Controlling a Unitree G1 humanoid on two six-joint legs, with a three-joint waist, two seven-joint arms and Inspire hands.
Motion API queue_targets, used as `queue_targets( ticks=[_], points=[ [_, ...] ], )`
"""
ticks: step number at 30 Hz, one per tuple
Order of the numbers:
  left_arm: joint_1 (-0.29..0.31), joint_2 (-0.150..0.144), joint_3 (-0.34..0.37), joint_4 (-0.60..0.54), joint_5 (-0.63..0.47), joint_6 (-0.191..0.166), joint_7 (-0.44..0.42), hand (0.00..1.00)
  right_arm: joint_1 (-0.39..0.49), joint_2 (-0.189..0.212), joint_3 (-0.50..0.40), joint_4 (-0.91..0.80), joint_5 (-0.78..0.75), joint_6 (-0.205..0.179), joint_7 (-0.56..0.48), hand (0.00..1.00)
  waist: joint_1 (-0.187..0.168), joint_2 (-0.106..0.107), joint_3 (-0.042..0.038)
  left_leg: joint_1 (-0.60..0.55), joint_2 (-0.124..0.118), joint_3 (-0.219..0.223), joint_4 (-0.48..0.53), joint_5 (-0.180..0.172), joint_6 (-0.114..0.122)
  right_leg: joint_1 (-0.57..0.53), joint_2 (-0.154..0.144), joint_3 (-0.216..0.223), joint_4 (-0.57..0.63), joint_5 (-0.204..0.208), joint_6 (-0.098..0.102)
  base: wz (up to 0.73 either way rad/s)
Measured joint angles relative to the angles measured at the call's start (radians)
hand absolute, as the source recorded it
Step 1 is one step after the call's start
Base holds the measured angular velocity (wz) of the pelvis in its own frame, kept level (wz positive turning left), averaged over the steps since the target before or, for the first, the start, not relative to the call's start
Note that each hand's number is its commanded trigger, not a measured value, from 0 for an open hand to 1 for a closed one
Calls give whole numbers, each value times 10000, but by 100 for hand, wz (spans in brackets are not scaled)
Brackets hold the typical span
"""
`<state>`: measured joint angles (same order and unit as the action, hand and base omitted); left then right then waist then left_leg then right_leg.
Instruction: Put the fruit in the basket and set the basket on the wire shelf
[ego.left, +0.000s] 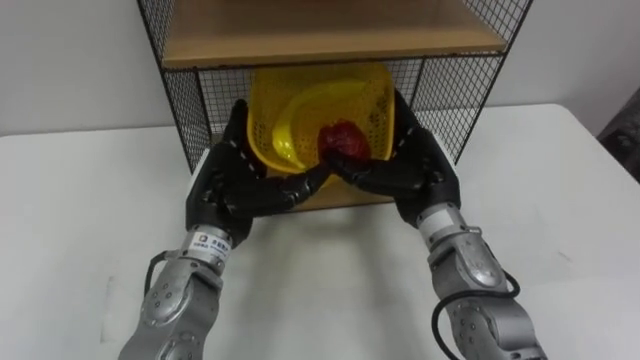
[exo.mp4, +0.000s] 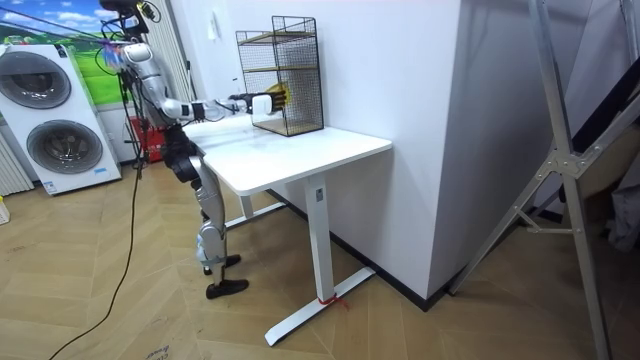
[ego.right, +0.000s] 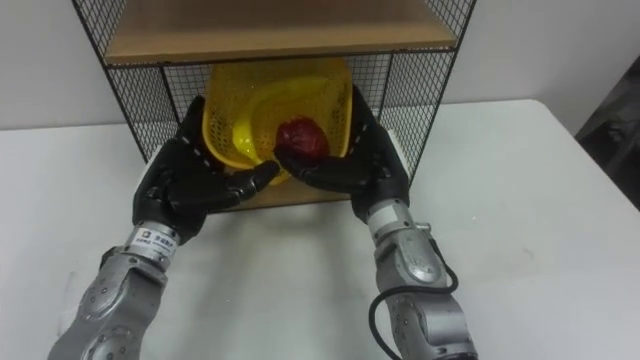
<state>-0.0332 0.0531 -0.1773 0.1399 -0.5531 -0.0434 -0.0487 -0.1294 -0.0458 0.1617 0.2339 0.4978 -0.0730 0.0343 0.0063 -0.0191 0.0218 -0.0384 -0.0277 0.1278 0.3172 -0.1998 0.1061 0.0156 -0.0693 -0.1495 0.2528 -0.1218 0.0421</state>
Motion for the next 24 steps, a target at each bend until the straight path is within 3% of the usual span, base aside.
queue_targets(
  ticks=[5, 12, 14, 19, 24],
  points=[
    [-869, -3, 76, 1117, 300, 373, 316, 0, -1089, -192, -4, 1210, 45, 388, -225, 0, 179, -3, 0, 165, 5, 60, -345, 199, -39, 38, 24, 9, -165, 107, -82, -5],
    [-2668, -214, 605, 2554, 430, 1011, 955, 0, -2664, -70, -314, 2318, 139, 792, -501, 0, 269, -31, 5, 319, -16, 58, -881, 503, -110, 56, 18, -113, -358, 171, -154, 2],
    [-2753, -237, 611, 2562, 428, 1195, 1160, 0, -2798, -58, -302, 2637, 355, 899, -529, 0, 277, -28, 5, 327, -17, 42, -935, 555, -124, 67, 20, -150, -392, 182, -172, 5],
    [-3100, -363, 628, 2715, 378, 1881, 1777, 0, -3311, 1, -321, 3868, 932, 1702, -935, 0, 256, -13, 0, 297, -14, 1, -950, 569, -137, 78, 34, -188, -453, 193, -190, 0],
    [-3760, -400, 890, 3359, 332, 2198, 1950, 0, -3700, -6, -384, 4195, 1038, 1874, -999, 0, 234, -8, 0, 279, -13, 12, -949, 578, -139, 46, 38, -164, -448, 196, -195, 0]
  ],
)
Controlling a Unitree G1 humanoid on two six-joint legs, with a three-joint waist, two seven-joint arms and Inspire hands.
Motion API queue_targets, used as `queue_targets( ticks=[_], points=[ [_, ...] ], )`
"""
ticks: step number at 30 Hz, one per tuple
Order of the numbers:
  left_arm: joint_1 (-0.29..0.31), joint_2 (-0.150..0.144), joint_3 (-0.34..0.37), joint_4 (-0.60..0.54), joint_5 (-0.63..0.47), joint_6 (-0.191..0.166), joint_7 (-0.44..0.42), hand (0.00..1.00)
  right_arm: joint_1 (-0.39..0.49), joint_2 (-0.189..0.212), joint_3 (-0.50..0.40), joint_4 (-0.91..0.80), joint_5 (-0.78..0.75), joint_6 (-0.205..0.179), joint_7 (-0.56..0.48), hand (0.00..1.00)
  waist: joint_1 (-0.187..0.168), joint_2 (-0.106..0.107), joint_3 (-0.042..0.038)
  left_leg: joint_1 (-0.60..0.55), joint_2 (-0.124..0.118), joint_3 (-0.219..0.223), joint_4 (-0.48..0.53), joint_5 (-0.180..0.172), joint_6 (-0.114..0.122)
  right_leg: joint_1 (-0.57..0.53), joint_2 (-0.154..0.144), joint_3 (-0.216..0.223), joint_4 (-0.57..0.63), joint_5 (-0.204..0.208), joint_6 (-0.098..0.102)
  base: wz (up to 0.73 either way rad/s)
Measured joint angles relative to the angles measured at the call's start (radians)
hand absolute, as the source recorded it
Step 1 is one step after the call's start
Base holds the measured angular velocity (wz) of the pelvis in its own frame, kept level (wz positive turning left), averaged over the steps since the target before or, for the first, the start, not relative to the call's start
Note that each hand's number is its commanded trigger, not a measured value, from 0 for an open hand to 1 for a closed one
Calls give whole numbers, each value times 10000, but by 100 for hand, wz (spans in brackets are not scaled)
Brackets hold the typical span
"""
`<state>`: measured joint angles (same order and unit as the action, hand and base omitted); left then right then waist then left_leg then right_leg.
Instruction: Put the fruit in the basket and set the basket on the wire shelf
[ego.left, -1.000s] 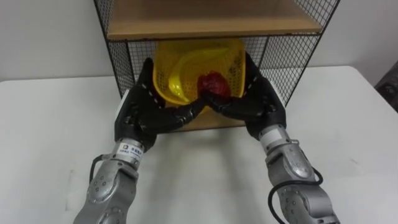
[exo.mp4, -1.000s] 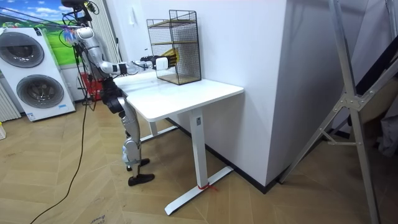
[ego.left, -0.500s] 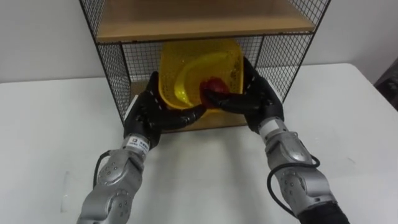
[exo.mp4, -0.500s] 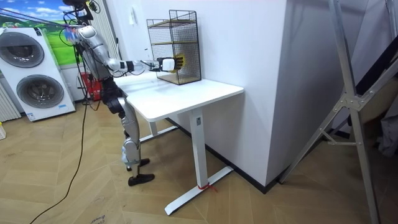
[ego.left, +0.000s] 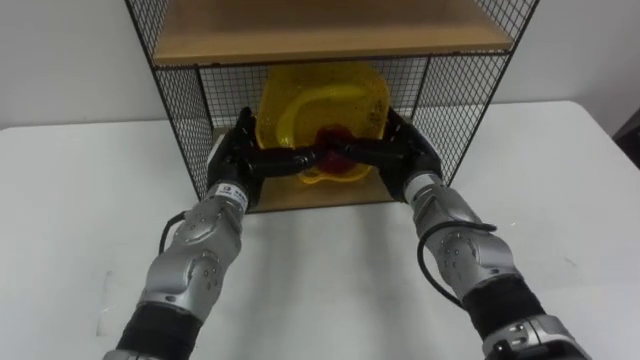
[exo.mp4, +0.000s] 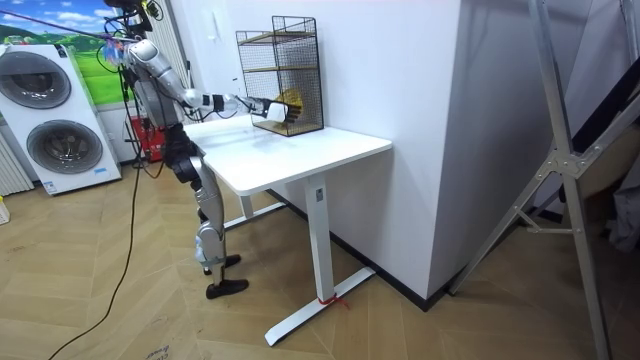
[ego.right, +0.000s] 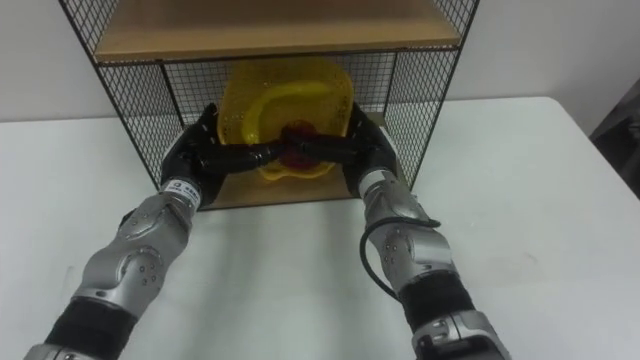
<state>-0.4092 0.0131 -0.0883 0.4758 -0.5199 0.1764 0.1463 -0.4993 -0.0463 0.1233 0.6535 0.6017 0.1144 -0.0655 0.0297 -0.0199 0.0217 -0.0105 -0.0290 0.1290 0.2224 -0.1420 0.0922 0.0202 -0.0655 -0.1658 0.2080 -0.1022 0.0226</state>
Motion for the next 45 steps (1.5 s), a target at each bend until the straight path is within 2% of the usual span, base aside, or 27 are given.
queue_targets(
  ticks=[6, 12, 18, 23, 26, 29, 30, 31, 34, 38, 41, 45],
  points=[
    [-247, -14, 91, 358, -3, 198, 91, 0, -141, -9, -187, 92, 285, 183, -7, 0, -2, 3, 0, 8, 1, -1, -1, 1, -3, 7, -1, -7, -2, 0, -1, 0],
    [-301, -10, 144, 366, -11, 306, 259, 0, -140, -7, -191, 126, 286, 192, 2, 0, 8, 19, -1, 7, 1, -3, -2, 1, -3, 11, 5, 2, -8, 4, -5, 0],
    [-294, 22, 413, 313, 79, 532, 385, 0, -130, -131, -293, 308, 117, 376, 31, 0, 23, 175, -60, -5, 1, -3, -23, 0, -6, -8, 15, 9, -33, 14, -9, 0],
    [-71, 53, 622, -727, 490, 569, 482, 0, -115, -295, -295, -7, -220, 379, 24, 0, 35, 183, -97, -9, 4, -24, 0, 21, -29, -22, 20, 0, -31, 11, -12, 0],
    [-2, 50, 600, -1388, 777, 564, 484, 0, -66, -313, -284, -463, -220, 378, 23, 0, 54, 124, -165, 46, 0, -19, 5, 67, -34, 9, 14, -10, -32, 11, -12, 0],
    [426, 69, 542, -1957, 1119, 556, 439, 0, 465, -366, -283, -1476, -389, 369, 23, 0, 59, 85, -204, 171, 2, -19, -13, 74, -39, 136, 14, -23, -46, 8, -17, 0],
    [756, 132, 541, -2293, 1242, 556, 392, 0, 834, -363, -280, -2005, -775, 369, 36, 0, 52, 63, -219, 217, 2, -19, -52, 71, -44, 171, 12, -20, -44, -15, -27, 0],
    [1191, 218, 523, -2749, 1461, 556, 329, 0, 1212, -372, -286, -2435, -1219, 361, 70, 0, 36, 4, -267, 250, 1, -19, -96, 68, -48, 169, 10, -28, -50, -53, -26, 0],
    [1933, 350, 429, -3339, 2014, 557, -69, 0, 1800, -418, -370, -2692, -1773, 362, 181, 0, 26, -150, -363, 368, 3, -17, -110, 62, -63, 246, 11, -30, -66, -107, -37, 0],
    [2067, 443, 441, -3446, 2293, 557, -360, 0, 2204, -492, -392, -3229, -2192, 362, 247, 0, 21, -153, -363, 421, 2, -18, -99, 61, -64, 315, 8, -37, -98, -115, -27, 0],
    [2389, 469, 439, -4224, 2276, 465, -517, 0, 2552, -575, -391, -4180, -2577, 355, 235, 0, 20, -154, -355, 451, -1, -31, -179, 66, -65, 365, 16, -52, -219, -96, -8, 0],
    [2817, 476, 424, -4714, 2192, 178, -796, 0, 2921, -608, -391, -4940, -2786, 125, 233, 0, -7, -131, -257, 499, 0, -33, -198, 73, -74, 472, 25, -49, -267, -93, -6, 2]
  ],
)
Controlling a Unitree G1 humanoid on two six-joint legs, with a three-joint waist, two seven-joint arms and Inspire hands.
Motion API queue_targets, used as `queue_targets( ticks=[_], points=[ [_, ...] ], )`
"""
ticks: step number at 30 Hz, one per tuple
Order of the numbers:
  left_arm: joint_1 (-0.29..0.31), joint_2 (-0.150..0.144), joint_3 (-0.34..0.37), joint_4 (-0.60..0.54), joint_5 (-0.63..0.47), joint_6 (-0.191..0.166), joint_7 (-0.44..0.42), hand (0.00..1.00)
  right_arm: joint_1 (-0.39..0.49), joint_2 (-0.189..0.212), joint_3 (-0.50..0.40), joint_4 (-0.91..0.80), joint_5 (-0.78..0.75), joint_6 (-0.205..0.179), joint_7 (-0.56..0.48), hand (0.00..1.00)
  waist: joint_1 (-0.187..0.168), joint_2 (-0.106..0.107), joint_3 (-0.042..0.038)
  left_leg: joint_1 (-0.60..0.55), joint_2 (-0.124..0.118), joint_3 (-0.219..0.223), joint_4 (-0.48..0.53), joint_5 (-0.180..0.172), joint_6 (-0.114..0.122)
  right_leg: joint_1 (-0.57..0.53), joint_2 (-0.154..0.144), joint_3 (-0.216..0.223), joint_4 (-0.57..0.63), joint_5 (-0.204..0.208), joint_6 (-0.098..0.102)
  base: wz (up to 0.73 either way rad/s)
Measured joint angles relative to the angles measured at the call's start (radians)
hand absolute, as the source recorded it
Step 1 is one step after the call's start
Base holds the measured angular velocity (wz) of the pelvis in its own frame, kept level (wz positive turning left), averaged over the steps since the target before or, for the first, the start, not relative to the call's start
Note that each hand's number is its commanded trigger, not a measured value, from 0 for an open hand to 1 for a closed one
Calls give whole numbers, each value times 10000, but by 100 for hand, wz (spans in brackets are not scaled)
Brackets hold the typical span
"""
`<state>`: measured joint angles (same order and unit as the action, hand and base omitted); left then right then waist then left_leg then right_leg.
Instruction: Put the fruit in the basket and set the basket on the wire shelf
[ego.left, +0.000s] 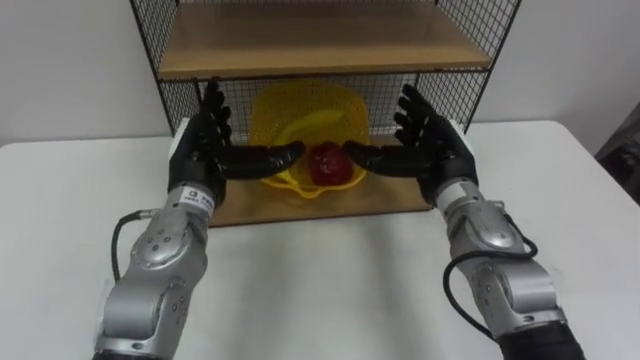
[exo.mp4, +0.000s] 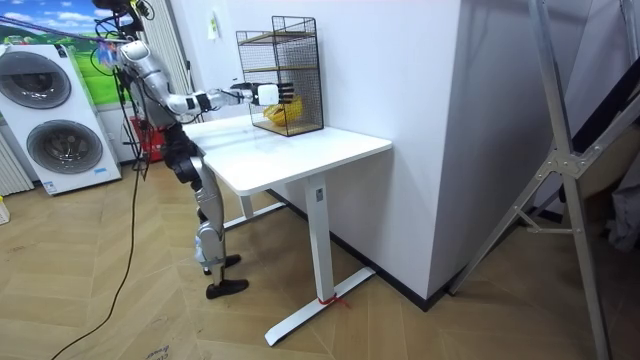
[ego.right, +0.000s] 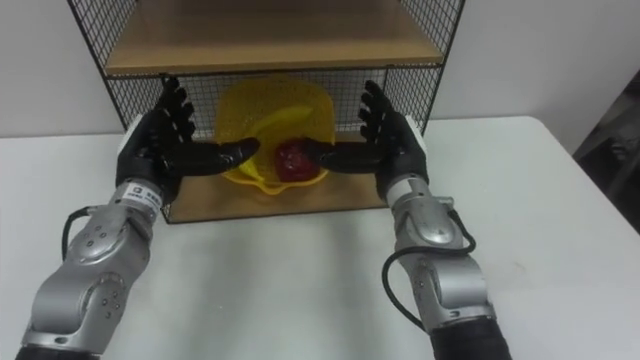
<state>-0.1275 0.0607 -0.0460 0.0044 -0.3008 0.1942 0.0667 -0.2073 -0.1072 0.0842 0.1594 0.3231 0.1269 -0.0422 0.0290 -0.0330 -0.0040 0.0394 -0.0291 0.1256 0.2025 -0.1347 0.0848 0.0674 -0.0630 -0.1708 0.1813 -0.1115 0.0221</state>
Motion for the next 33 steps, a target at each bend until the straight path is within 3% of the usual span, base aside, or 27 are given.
queue_targets(
  ticks=[7, 11, 13, 18, 22, 26, 33],
  points=[
    [742, 58, 2, -52, -216, -283, -601, 0, 839, -6, -206, -723, -464, -42, 17, 0, -5, 38, 24, -209, -8, -64, 9, -35, -50, -168, 22, -1, -77, -40, 115, 0],
    [1227, 94, -37, -51, -224, -657, -1016, 0, 1309, -5, -218, -1303, -661, -200, 141, 0, -14, 102, 71, -256, -4, -57, 3, 5, -4, -163, 53, 67, -75, 37, 23, 0],
    [1793, 156, -136, -51, -213, -850, -1286, 0, 1885, -20, -208, -1688, -705, -325, 336, 0, -46, 120, 70, -234, 1, -51, 17, -33, -57, -204, 50, 60, -78, -29, 103, 0],
    [2904, 317, -266, -476, -92, -875, -1716, 0, 3143, -21, -216, -2483, -990, -456, 851, 0, -27, 113, 59, -297, 3, 21, 21, -52, -67, -404, 46, 204, 108, -121, 108, -6],
    [3977, 349, -266, -1164, -126, -1431, -2116, 0, 4146, -206, -283, -3173, -1036, -753, 1370, 0, -29, 138, 36, -401, 6, 74, 22, -62, -70, -593, 31, 229, 216, -138, 96, -7],
    [4489, 417, -162, -1321, -228, -1954, -2284, 0, 4691, -228, -425, -3390, -984, -1239, 1658, 0, -15, 228, -3, -438, 8, 85, 23, -67, -73, -643, 25, 212, 225, -142, 91, -1],
    [5437, 431, 805, -1355, -185, -2835, -2361, 0, 5685, -388, -1274, -3669, -1356, -1868, 1992, 0, 40, 337, -16, -451, 9, 99, 18, -73, -77, -692, 30, 263, 265, -177, 84, 0]
  ],
)
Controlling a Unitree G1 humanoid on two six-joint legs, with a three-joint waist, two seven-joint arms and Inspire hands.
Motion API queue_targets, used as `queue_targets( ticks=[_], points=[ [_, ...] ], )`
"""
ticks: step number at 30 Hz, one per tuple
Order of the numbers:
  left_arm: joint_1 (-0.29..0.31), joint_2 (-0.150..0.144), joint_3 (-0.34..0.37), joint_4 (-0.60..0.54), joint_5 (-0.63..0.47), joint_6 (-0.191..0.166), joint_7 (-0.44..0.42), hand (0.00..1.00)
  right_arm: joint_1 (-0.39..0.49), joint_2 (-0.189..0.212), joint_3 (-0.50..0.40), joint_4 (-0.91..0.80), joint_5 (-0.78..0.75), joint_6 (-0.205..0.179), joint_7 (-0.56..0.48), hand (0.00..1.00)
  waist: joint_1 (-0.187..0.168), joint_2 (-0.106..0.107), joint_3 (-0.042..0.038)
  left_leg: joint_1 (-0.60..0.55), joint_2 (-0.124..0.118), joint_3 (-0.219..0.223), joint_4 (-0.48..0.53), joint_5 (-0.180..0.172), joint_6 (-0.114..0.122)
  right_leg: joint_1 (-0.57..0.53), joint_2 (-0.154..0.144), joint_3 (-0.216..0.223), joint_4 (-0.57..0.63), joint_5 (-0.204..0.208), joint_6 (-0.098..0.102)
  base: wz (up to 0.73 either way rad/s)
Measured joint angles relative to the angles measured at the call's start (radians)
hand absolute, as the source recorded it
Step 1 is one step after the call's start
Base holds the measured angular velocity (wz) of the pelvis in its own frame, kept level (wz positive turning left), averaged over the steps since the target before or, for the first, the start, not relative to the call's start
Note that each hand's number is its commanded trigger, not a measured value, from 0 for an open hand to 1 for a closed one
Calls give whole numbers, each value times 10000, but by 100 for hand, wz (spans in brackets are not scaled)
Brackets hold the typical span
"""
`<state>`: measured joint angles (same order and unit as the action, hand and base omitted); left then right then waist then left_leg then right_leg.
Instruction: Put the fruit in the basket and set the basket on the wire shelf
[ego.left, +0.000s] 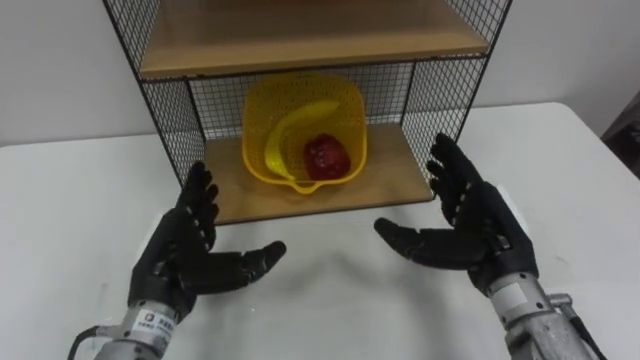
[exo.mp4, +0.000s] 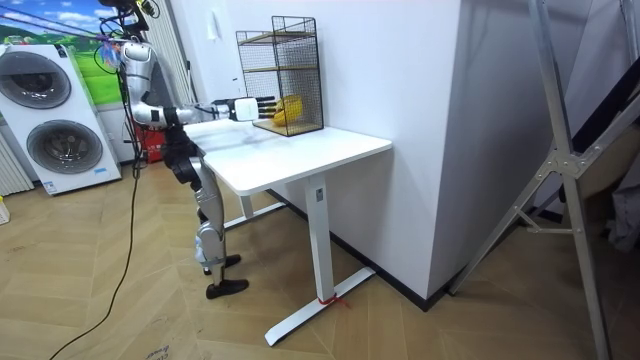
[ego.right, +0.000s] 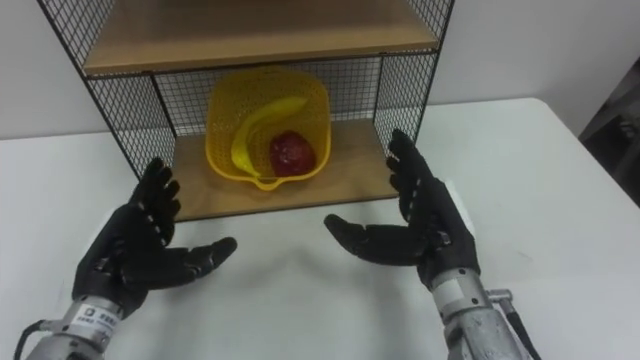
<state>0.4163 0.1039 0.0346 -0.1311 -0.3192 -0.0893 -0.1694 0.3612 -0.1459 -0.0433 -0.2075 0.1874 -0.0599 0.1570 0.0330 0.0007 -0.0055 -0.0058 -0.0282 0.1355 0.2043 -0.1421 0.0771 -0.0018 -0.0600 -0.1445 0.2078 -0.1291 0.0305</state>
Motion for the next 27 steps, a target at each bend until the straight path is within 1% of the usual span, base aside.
queue_targets(
  ticks=[3, 4, 5, 6, 8, 10, 11, 13, 14, 15, 16, 17, 18, 19, 20, 22, 23, 24, 25, 26, 27],
  points=[
    [306, -4, 294, -4, 33, -317, 31, 0, 247, -11, -378, -3, -48, -183, -9, 0, -2, -18, 4, 3, -2, -10, -3, -2, -7, -6, 1, -9, 20, -27, 0, 0],
    [383, -13, 314, -61, 16, -409, 94, 0, 383, -15, -494, -2, -41, -309, -14, 0, 11, -23, 4, -7, -1, -22, -3, 0, -9, -5, 3, -21, 4, -18, 11, 0],
    [456, -30, 349, -156, 16, -435, 133, 0, 459, -11, -564, -2, -46, -375, -15, 0, 22, -22, 2, -21, -1, -37, -1, 1, -10, -3, 6, -26, -8, -15, 8, 0],
    [649, -80, 470, -451, 8, -478, 236, 0, 634, -9, -654, -23, -58, -485, -34, 0, 19, -29, 5, -32, -2, -46, -1, 2, -13, -3, 17, -9, -25, -3, 11, 0],
    [730, -177, 747, -610, -12, -827, 487, 0, 889, -2, -758, -100, -167, -544, -120, 0, 36, -34, 10, -21, -1, -44, -6, 5, -16, -5, 35, 52, -24, -1, 14, 0],
    [794, -234, 1124, -614, -25, -1298, 924, 0, 1070, 5, -940, -144, -388, -622, -160, 0, 42, -17, -2, 6, 0, -24, -24, 7, -20, 3, 38, 78, -20, 0, 14, -4],
    [817, -254, 1203, -618, -26, -1402, 1044, 0, 1112, 5, -995, -173, -388, -668, -209, 0, 53, -18, -2, 20, 0, -12, -38, 9, -23, 3, 38, 87, -18, 0, 14, 0],
    [845, -413, 1603, -632, 77, -1738, 1597, 0, 1156, 20, -1238, -261, -479, -976, -568, 0, 56, -23, 7, 69, -4, -12, -70, 18, -34, 46, 36, 77, -28, 2, 15, 0],
    [845, -459, 1698, -633, 86, -1818, 1775, 0, 1156, 30, -1332, -300, -560, -1051, -683, 0, 59, -12, 13, 76, -4, -11, -70, 18, -34, 55, 36, 77, -29, 3, 15, 0],
    [845, -521, 1886, -633, 85, -1963, 2174, 0, 1137, 41, -1511, -337, -780, -1253, -996, 0, 65, -36, 24, 82, -6, -12, -72, 19, -36, 63, 38, 82, -28, 4, 17, 0],
    [832, -548, 2101, -662, 82, -2048, 2603, 0, 1109, 49, -1699, -378, -849, -1361, -1304, 0, 67, -25, 13, 87, -4, -13, -73, 22, -40, 65, 41, 81, -26, 4, 17, 0],
    [830, -556, 2220, -712, 81, -2056, 2812, 0, 1109, 56, -1805, -433, -850, -1365, -1458, 0, 70, -23, 11, 93, -4, -14, -74, 22, -41, 69, 41, 80, -26, 4, 17, 0],
    [829, -555, 2448, -892, 69, -2073, 3263, 0, 1101, 56, -1992, -514, -867, -1426, -1841, 0, 84, -39, 16, 95, -2, -24, -74, 23, -42, 77, 43, 70, -24, 3, 16, 0],
    [808, -556, 2691, -1106, 18, -2194, 3661, 0, 1081, 56, -2218, -535, -885, -1574, -2204, 0, 97, -59, 30, 93, -3, -36, -74, 25, -45, 79, 44, 65, -30, 3, 15, 0],
    [798, -555, 2814, -1202, -27, -2287, 3850, 0, 1074, 55, -2310, -536, -901, -1659, -2394, 0, 101, -92, 43, 91, -3, -42, -74, 25, -45, 79, 44, 59, -33, 2, 15, 0],
    [700, -491, 3358, -1503, -46, -2686, 4608, 0, 1056, 15, -2791, -540, -826, -1908, -3166, 0, 226, -67, 59, 86, -4, -44, -74, 25, -47, 68, 45, 70, -32, 0, 13, 0],
    [650, -469, 3492, -1558, -42, -2761, 4824, 0, 1046, 2, -2918, -541, -820, -1953, -3396, 0, 274, -71, 62, 86, -5, -43, -74, 25, -46, 66, 45, 70, -29, -2, 13, 0],
    [546, -453, 3807, -1600, -36, -2933, 5237, 0, 968, -15, -3102, -540, -821, -2038, -3864, 0, 310, -73, 75, 77, -5, -43, -71, 25, -47, 56, 44, 62, -22, -7, 10, 0],
    [486, -436, 4123, -1619, -32, -3032, 5673, 0, 880, -29, -3285, -540, -843, -2143, -4276, 0, 305, -68, 75, 62, -5, -45, -70, 24, -48, 37, 43, 57, -22, -21, -5, 0],
    [450, -425, 4277, -1618, -33, -3049, 5890, 0, 862, -52, -3387, -540, -856, -2200, -4494, 0, 307, -59, 76, 52, -7, -47, -70, 24, -48, 27, 42, 56, -23, -38, -32, 0],
    [417, -409, 4643, -1619, -35, -3050, 6295, 0, 869, -147, -3602, -544, -839, -2288, -4907, 0, 336, -52, 60, 10, -11, -58, -70, 25, -48, -15, 33, 45, -23, -42, -36, 0]
  ],
)
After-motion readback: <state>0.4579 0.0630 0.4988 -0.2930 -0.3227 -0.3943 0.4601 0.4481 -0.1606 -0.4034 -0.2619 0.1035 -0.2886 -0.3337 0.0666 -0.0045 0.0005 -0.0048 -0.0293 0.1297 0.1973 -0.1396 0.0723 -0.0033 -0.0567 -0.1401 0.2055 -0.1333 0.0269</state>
